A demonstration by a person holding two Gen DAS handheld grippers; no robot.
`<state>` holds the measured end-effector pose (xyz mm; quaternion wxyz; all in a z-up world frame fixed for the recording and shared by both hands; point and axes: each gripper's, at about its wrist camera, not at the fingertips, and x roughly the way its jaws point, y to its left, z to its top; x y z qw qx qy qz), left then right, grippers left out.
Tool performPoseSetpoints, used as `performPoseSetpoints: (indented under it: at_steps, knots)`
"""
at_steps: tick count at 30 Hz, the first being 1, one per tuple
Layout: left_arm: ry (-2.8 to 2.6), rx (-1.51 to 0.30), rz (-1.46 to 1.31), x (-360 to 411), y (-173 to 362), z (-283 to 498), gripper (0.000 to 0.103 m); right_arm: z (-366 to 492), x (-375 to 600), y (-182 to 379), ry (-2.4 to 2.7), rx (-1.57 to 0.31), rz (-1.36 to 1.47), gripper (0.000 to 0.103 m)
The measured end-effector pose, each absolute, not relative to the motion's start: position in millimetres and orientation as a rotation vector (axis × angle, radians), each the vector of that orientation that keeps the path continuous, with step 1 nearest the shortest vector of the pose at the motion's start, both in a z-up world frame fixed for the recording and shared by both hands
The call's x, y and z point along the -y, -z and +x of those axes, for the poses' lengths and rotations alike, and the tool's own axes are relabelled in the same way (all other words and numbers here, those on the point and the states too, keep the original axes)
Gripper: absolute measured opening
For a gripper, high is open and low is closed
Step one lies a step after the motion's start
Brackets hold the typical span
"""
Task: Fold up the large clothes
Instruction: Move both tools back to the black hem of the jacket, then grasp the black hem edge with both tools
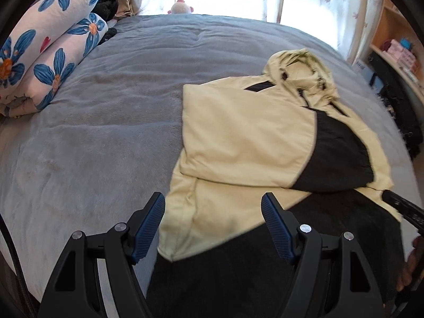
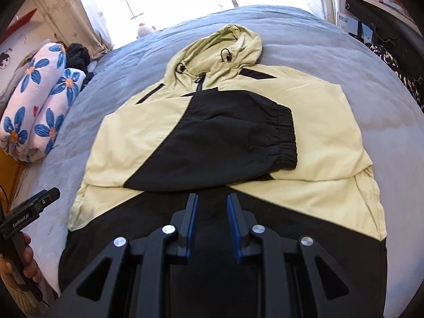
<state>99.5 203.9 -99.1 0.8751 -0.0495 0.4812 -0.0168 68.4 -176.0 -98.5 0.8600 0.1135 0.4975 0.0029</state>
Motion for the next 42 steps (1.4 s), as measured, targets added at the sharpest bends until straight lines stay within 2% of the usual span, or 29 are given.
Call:
performPoseSetpoints:
  at_steps: [8, 10, 15, 25, 42]
  knots:
    - [0.085, -0.911, -0.04, -193.1, 63.8, 47.8, 0.075, 35.6, 159.9, 62.2, -0.042, -0.981, 0.212, 0.022]
    - [0.109, -0.869, -0.038, -189.7, 54.6, 32.8, 0.081, 25.5, 157.6, 54.6, -0.058, -0.965, 0.212, 0.022]
    - [0.148, -0.795, -0.009, -178.3, 40.2, 3.7, 0.089, 1.2, 154.2, 41.5, -0.08, -0.935, 0.19, 0.022]
    - [0.161, -0.848, -0.061, -168.8, 42.2, -32.1, 0.089, -50.1, 159.8, 35.3, -0.094, -0.9, 0.17, 0.022]
    - [0.09, -0.832, -0.081, -166.3, 33.1, -98.6, 0.089, -137.3, 205.3, 27.5, -0.035, -0.833, 0.186, 0.023]
